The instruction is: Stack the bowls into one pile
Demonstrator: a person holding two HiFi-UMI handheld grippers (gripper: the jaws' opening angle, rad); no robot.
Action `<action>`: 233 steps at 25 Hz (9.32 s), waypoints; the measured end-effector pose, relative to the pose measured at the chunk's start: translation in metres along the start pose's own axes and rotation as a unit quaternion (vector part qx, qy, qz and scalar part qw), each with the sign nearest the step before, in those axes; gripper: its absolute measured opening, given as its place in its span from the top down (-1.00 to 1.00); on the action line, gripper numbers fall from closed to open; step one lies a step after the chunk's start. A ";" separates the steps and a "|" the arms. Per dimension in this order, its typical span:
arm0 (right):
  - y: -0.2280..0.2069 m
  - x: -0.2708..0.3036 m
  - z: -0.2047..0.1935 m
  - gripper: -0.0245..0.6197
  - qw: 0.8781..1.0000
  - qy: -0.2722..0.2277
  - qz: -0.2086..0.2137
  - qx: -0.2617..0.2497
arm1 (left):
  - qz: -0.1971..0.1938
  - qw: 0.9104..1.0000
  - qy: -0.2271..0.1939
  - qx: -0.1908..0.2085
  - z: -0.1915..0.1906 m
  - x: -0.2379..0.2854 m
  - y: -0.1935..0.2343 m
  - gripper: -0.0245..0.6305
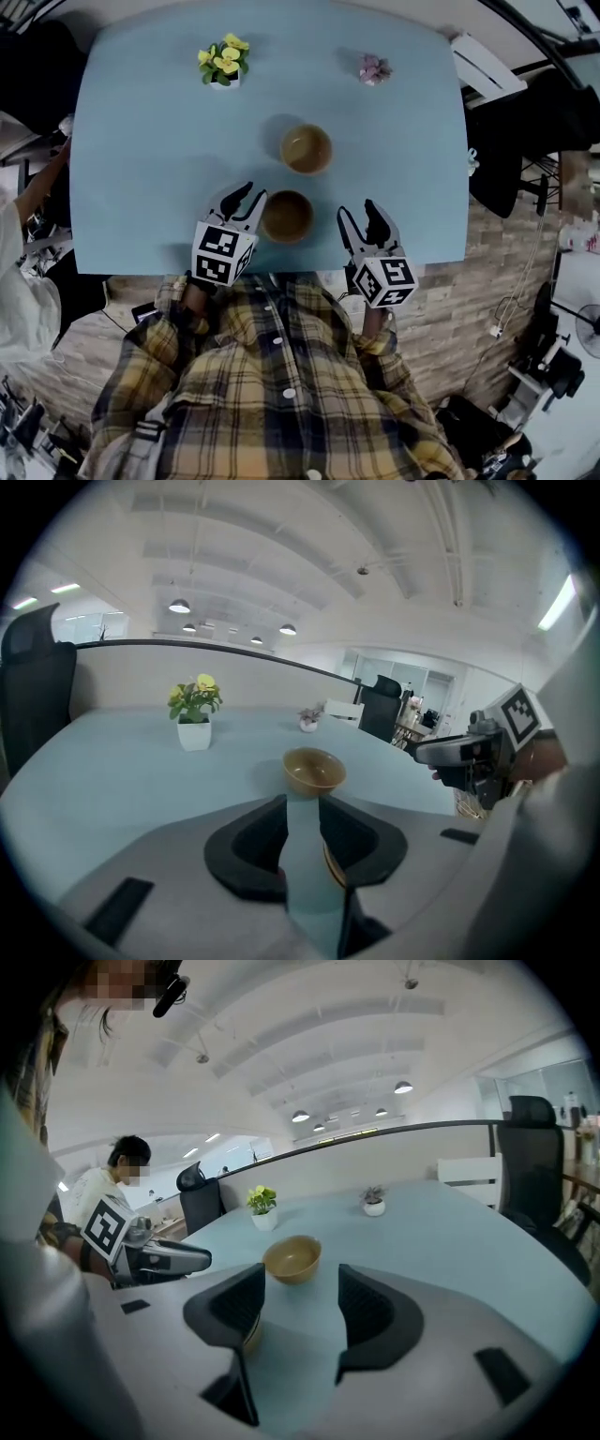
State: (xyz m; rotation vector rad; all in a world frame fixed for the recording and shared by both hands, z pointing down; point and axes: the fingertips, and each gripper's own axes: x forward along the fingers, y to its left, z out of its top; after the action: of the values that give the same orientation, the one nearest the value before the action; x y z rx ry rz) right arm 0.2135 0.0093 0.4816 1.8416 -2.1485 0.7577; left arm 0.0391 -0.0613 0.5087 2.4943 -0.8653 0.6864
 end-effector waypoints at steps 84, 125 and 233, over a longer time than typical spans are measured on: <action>0.013 0.128 0.049 0.86 0.992 0.013 0.128 -0.011 | 0.087 0.994 -0.023 -0.055 -0.003 -0.043 0.048 0.95; 0.074 0.068 -0.053 0.86 0.985 0.081 0.142 -0.044 | 0.047 0.998 -0.001 -0.043 -0.022 -0.030 0.025 0.95; 0.063 -0.013 0.117 0.92 0.983 -0.117 0.054 -0.131 | 0.070 0.981 -0.182 0.020 0.108 -0.113 0.012 0.95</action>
State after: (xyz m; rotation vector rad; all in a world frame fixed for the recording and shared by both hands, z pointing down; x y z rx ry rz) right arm 0.1748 -0.0333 0.3614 1.7608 -2.3735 0.2680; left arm -0.0119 -0.0748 0.3613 2.6595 -1.1739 0.2920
